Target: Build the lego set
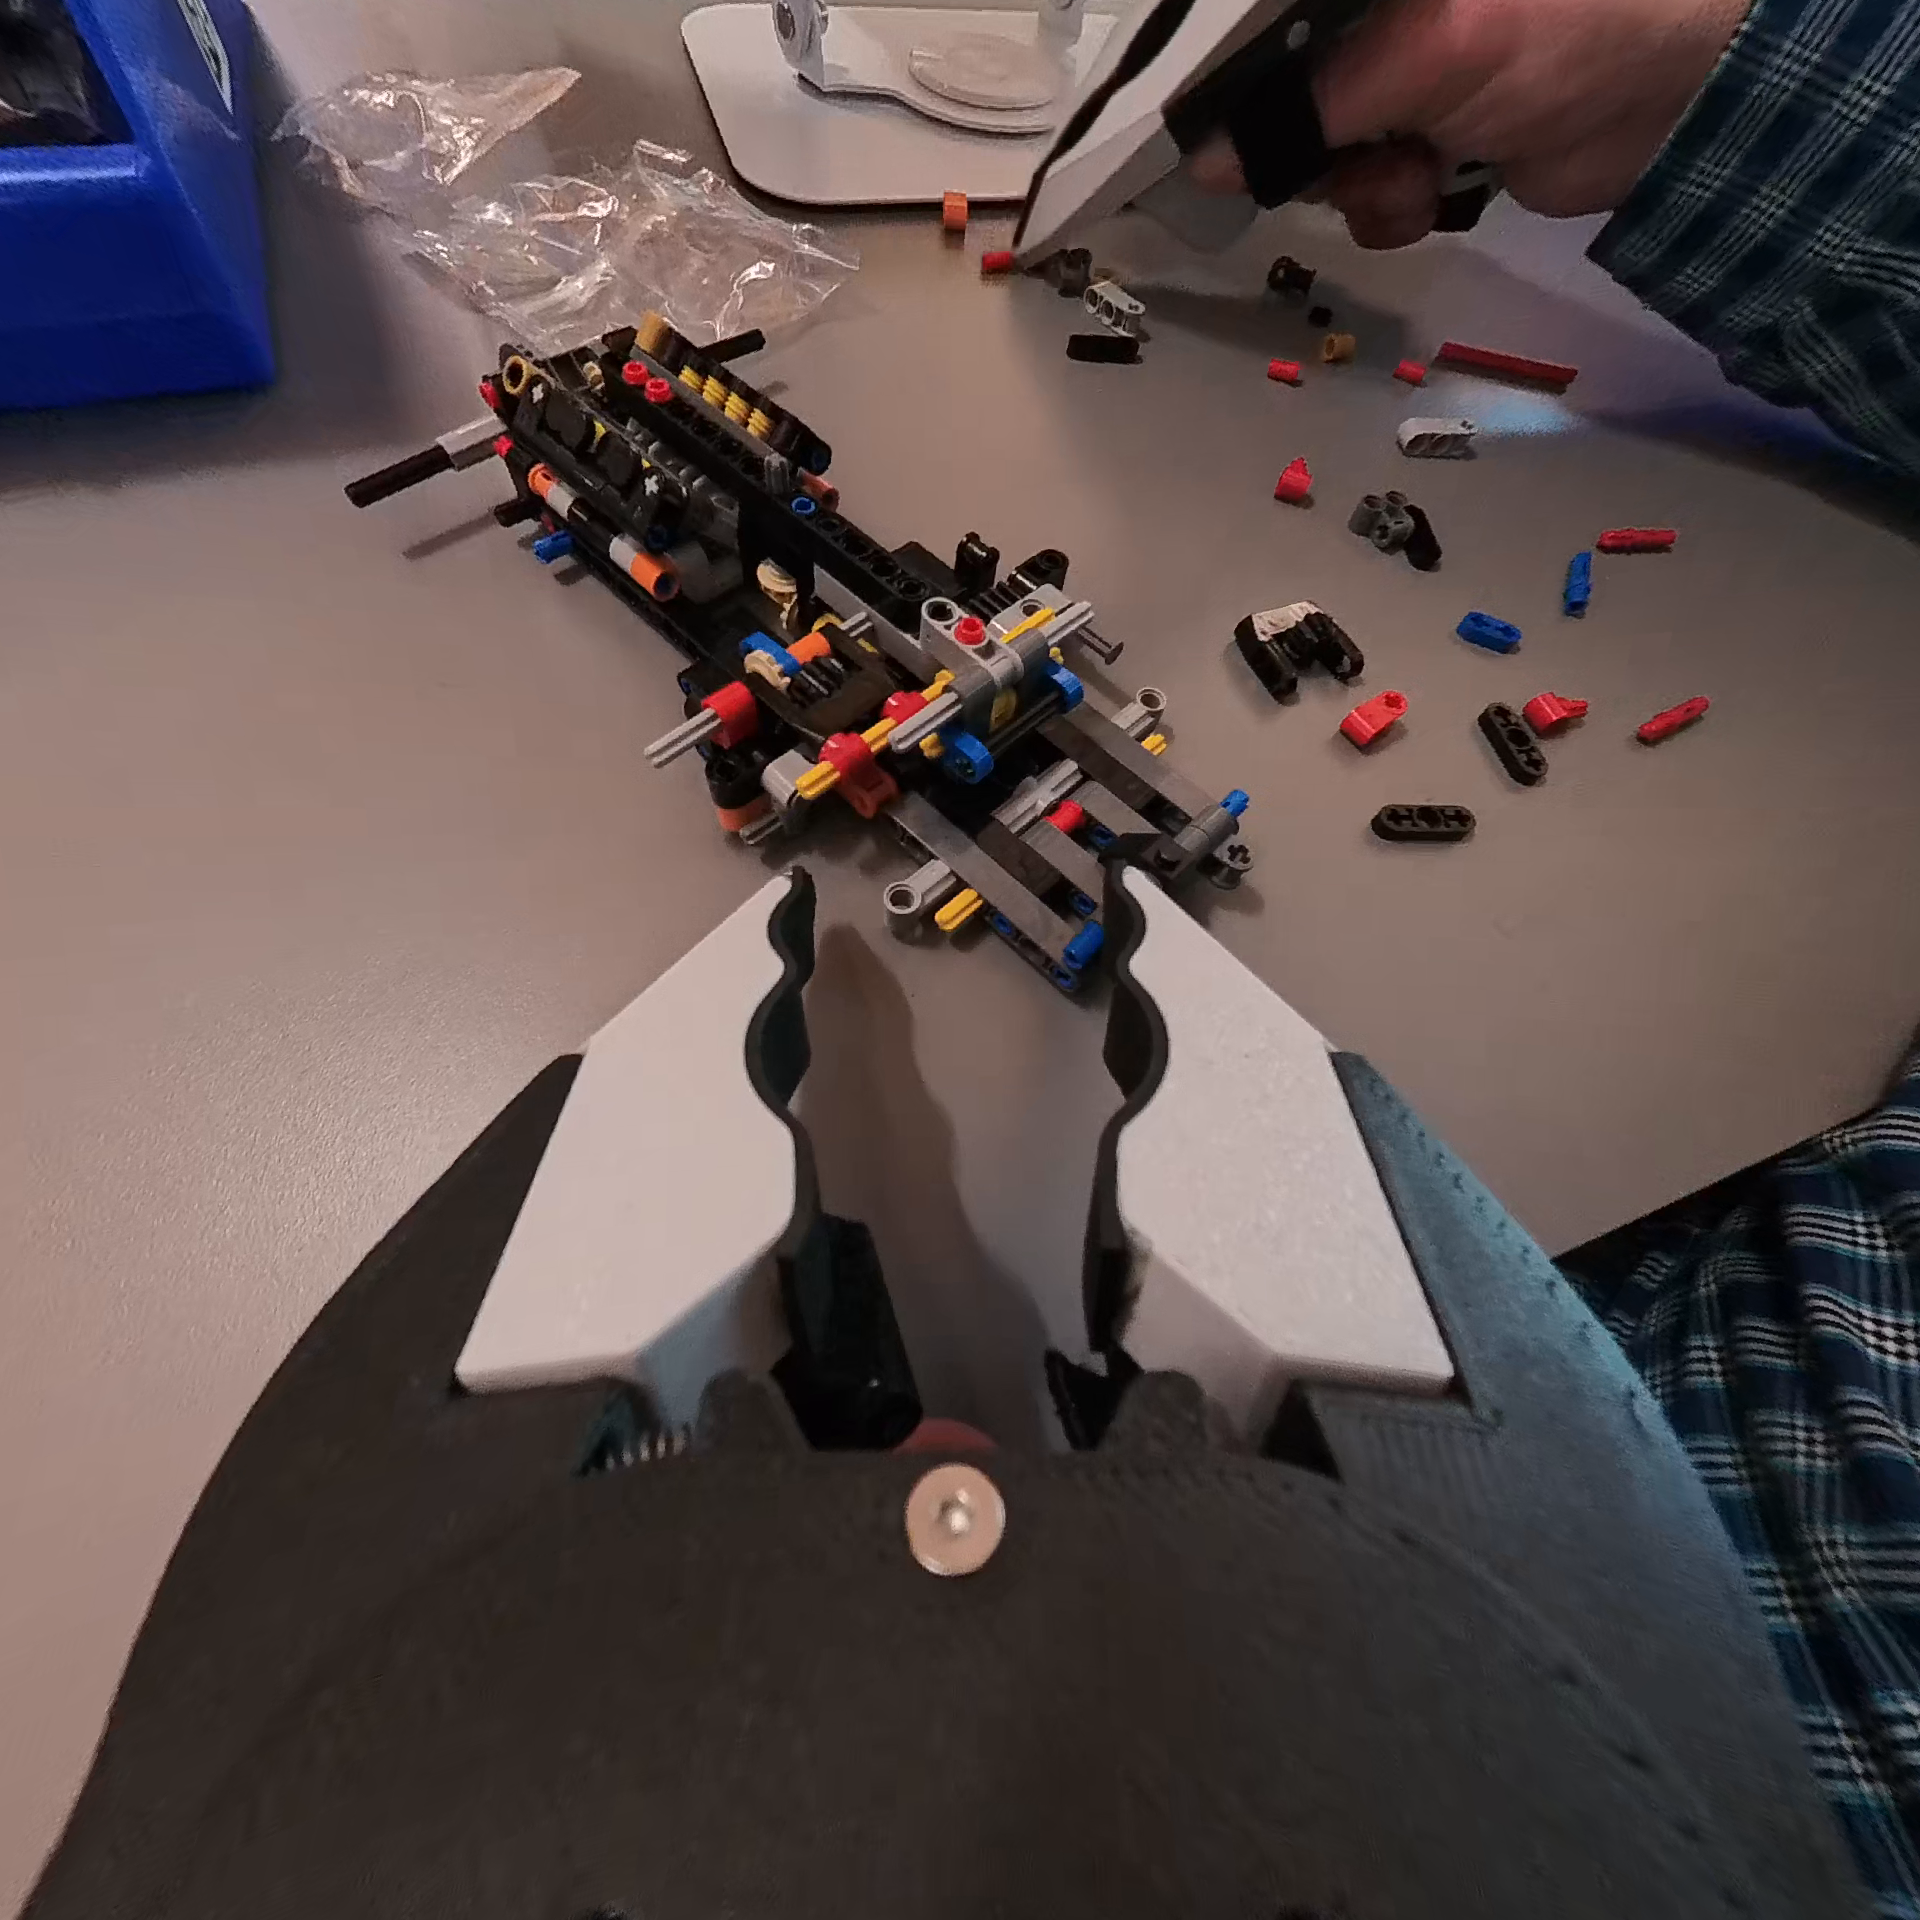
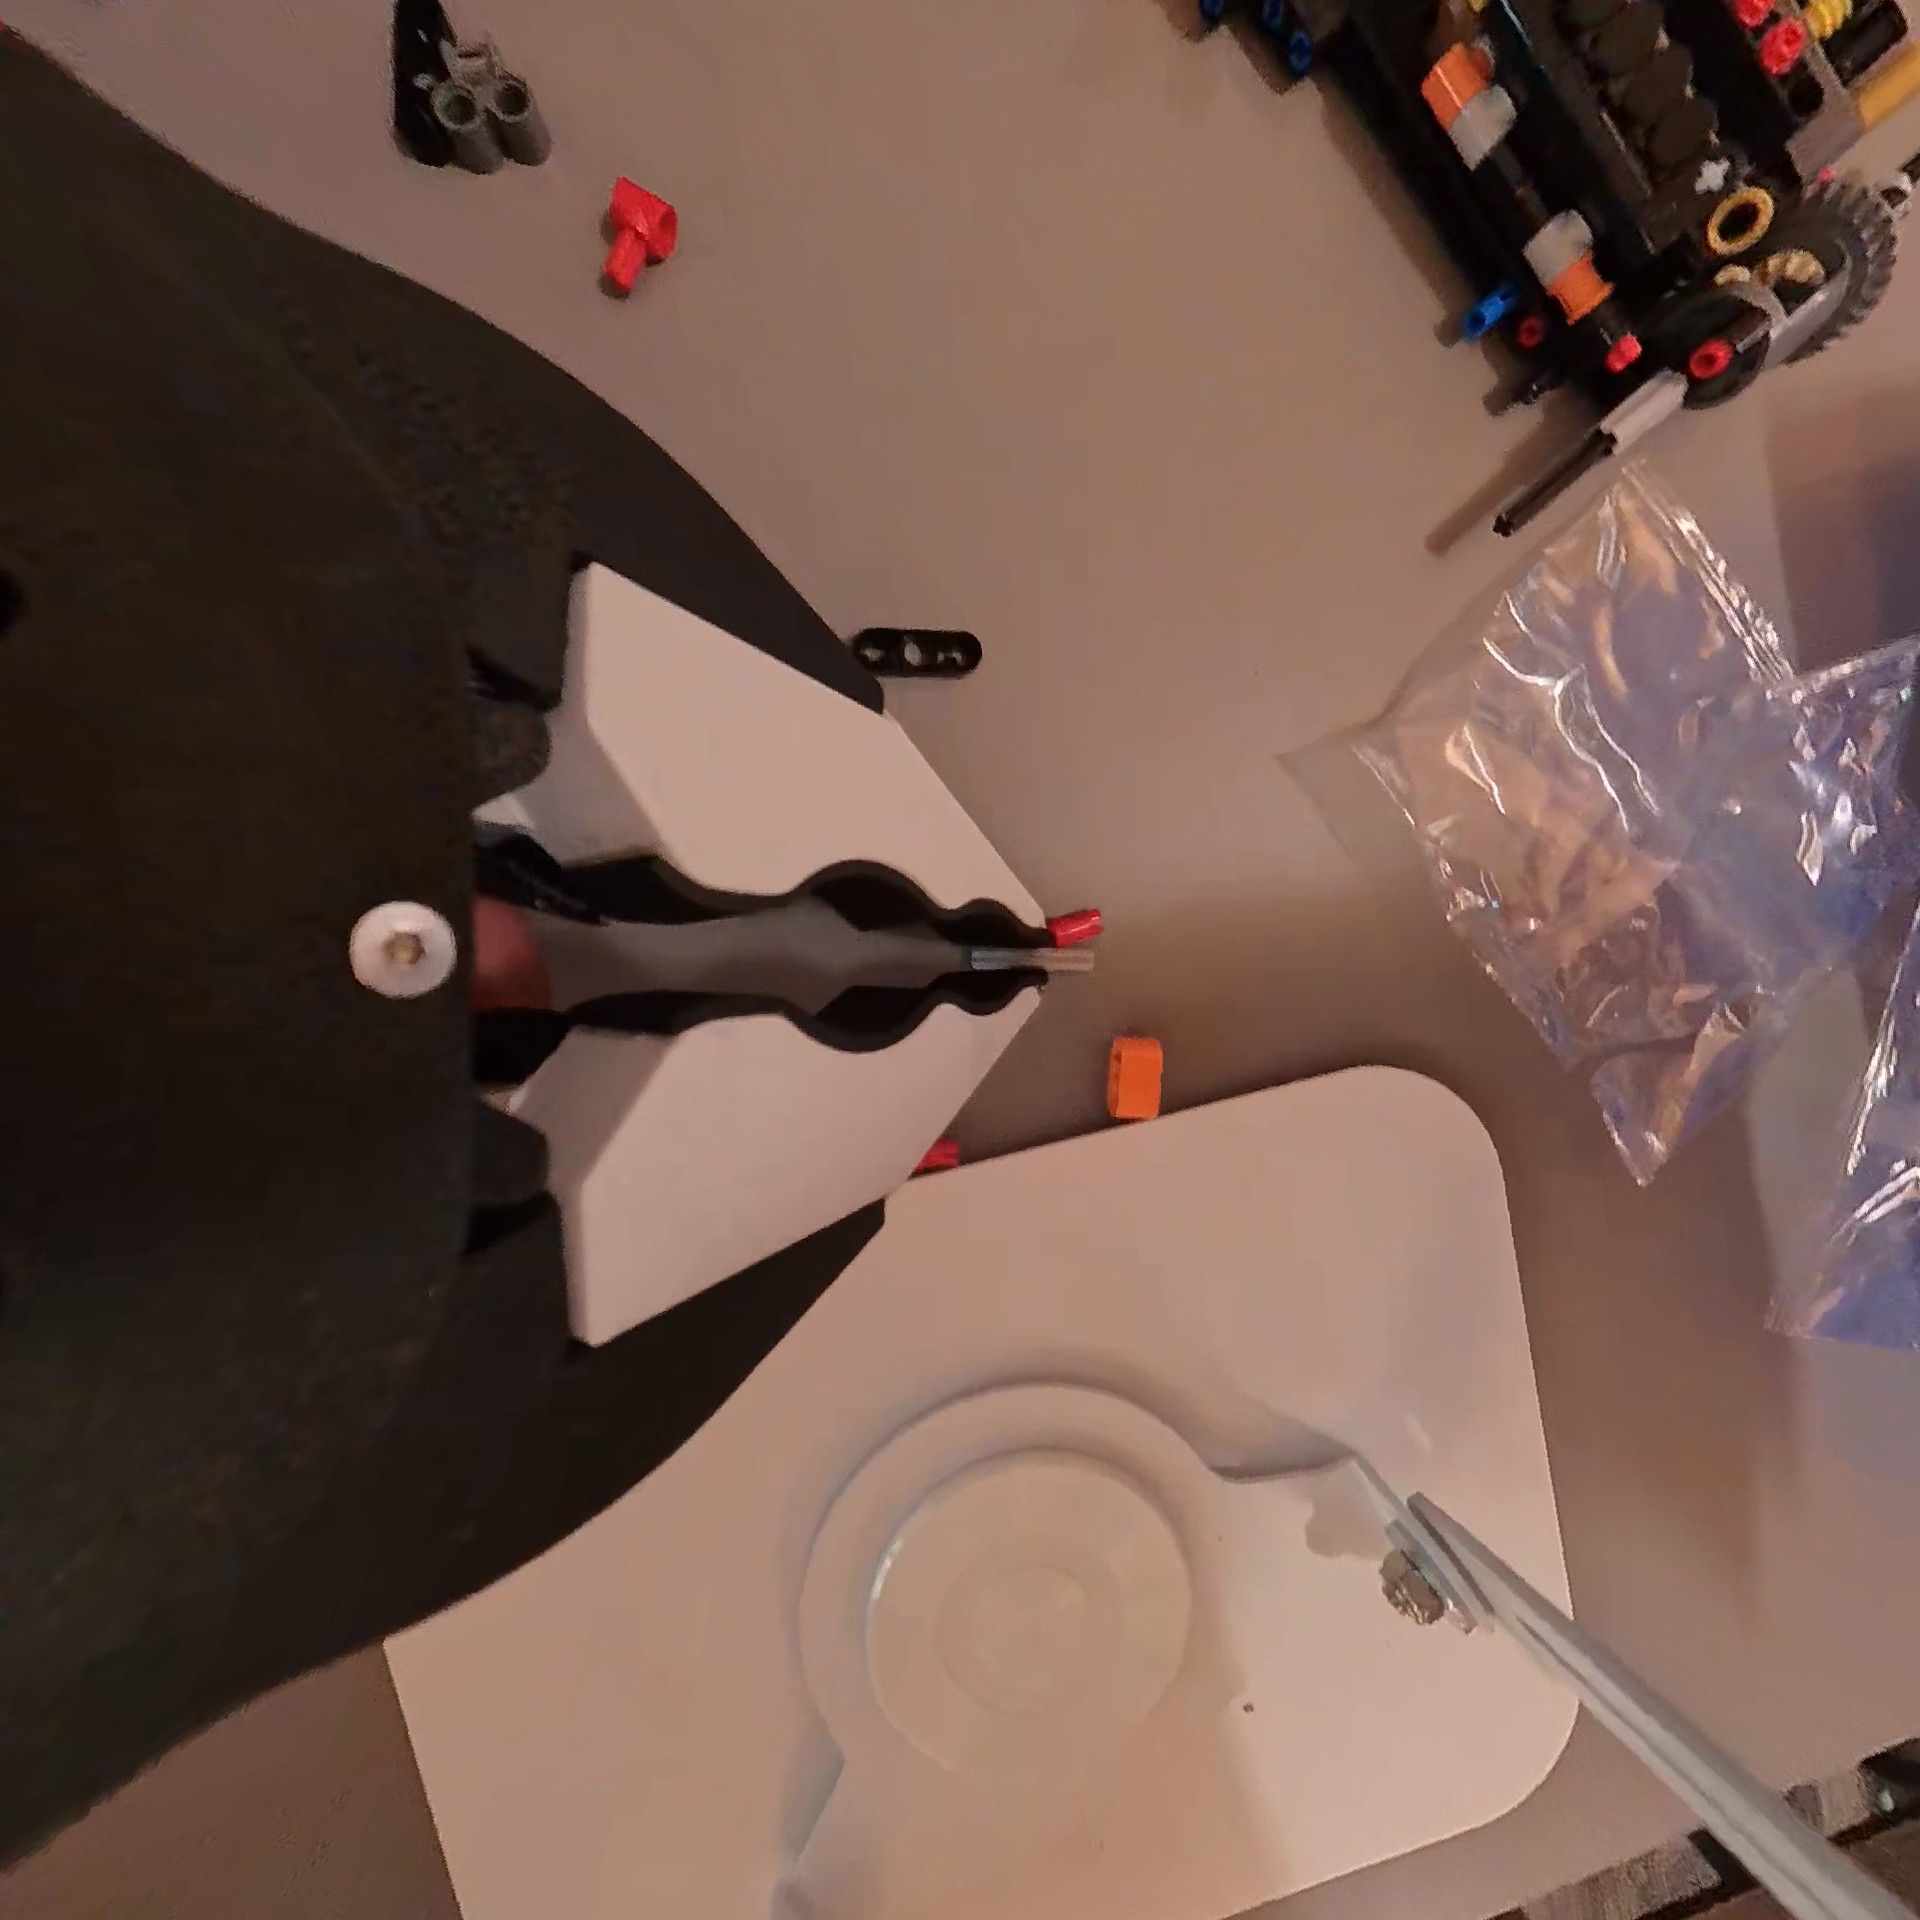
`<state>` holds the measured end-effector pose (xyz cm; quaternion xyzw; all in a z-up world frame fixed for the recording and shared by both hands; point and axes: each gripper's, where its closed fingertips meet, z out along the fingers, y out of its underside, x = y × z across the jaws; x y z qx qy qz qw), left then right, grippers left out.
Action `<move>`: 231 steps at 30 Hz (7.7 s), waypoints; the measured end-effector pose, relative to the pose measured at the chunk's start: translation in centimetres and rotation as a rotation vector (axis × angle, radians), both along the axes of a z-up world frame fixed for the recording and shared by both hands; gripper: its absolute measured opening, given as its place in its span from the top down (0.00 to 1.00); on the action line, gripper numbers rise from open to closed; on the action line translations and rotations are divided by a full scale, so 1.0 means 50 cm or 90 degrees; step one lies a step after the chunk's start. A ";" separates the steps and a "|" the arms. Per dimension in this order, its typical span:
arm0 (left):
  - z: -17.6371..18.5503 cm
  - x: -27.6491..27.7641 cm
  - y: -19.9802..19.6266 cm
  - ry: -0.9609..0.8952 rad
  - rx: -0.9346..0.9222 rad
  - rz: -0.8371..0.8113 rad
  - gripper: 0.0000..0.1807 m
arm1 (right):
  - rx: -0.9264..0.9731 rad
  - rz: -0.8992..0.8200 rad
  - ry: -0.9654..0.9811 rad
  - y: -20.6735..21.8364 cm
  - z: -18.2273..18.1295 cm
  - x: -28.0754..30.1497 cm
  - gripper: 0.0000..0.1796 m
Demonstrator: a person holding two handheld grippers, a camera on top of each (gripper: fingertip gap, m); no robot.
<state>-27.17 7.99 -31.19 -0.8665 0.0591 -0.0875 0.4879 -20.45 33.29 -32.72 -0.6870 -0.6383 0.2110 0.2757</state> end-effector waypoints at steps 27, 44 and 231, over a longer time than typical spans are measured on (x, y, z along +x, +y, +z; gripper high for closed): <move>-0.005 -0.001 0.004 0.012 -0.011 0.008 0.72 | -0.031 0.115 0.027 -0.174 0.032 0.133 1.00; -0.008 -0.003 0.005 0.020 -0.017 0.014 0.72 | -0.058 0.218 0.016 -0.280 0.021 0.176 1.00; 0.146 0.320 0.186 0.339 0.167 -0.206 0.87 | -0.439 0.080 0.400 -0.304 0.219 0.217 0.85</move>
